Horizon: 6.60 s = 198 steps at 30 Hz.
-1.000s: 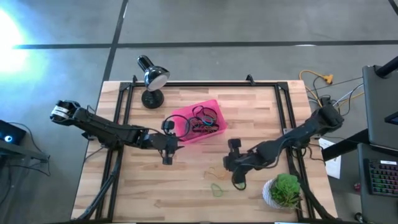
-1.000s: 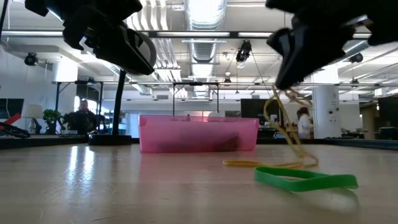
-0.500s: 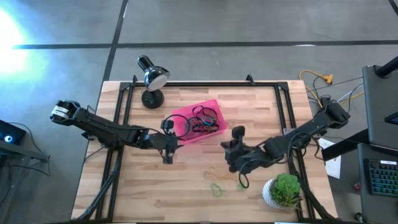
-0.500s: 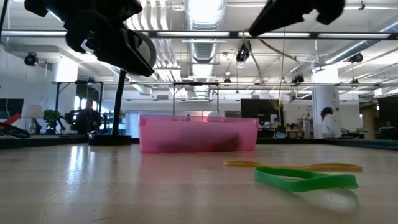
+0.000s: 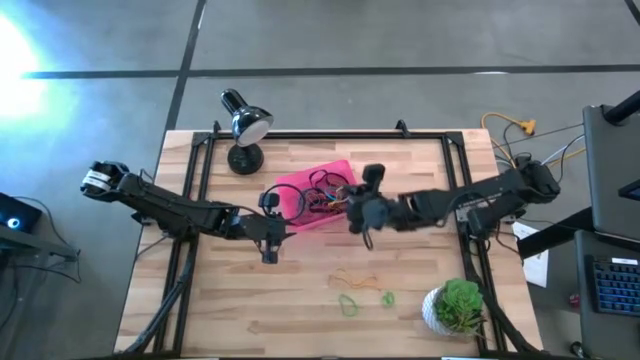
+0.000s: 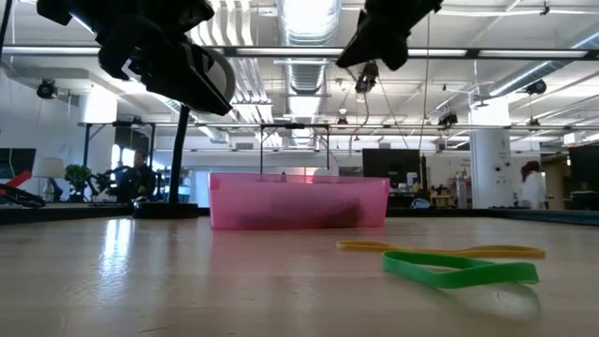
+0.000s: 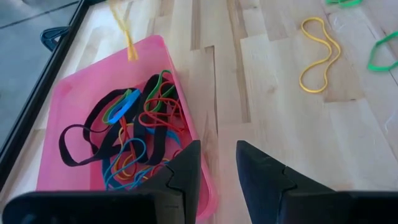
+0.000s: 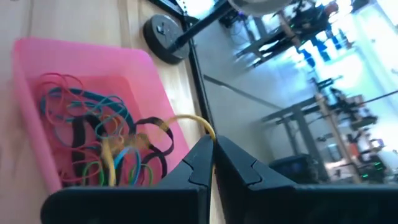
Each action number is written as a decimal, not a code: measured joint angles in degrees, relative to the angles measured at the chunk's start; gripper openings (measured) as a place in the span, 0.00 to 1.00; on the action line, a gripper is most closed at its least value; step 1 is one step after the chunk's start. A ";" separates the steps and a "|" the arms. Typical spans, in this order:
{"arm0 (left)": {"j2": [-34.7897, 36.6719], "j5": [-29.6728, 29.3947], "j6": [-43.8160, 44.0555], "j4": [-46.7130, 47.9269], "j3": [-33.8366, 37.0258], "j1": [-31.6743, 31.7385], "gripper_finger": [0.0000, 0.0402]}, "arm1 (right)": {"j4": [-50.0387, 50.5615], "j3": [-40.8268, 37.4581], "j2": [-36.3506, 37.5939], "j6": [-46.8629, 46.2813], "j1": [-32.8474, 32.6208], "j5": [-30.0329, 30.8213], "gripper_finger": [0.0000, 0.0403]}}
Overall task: Pick and place rubber bands into bin
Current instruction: Put the yellow rubber band into the red bin, then put the green rubber band into the red bin, then put the yellow rubber band into the red bin
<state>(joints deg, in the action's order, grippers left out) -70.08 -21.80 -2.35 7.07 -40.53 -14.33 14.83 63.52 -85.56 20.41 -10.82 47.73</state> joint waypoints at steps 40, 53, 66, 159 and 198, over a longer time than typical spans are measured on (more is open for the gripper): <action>0.00 0.00 0.03 -0.08 0.86 0.00 0.22 | 8.26 -1.30 -5.58 -15.99 11.80 -53.80 0.41; 0.00 -0.02 -1.00 -0.85 1.55 0.07 0.22 | 6.23 -1.55 -9.37 -25.86 -8.25 -45.76 0.36; 0.00 -0.02 -1.04 -2.36 1.57 0.07 0.22 | -3.77 -1.32 -20.44 -29.93 -15.07 -43.18 0.31; 0.00 0.00 -1.09 -2.16 2.45 0.04 0.22 | -0.96 2.01 -16.96 -15.46 14.85 -20.00 0.07; -7.90 26.12 -11.74 -26.55 2.76 -0.10 0.22 | 24.20 2.72 -6.78 -33.61 -5.12 -43.94 0.27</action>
<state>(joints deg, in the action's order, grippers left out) -77.98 4.32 -14.09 -19.48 -37.77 -14.43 39.03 66.24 -92.34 -13.21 -15.94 3.79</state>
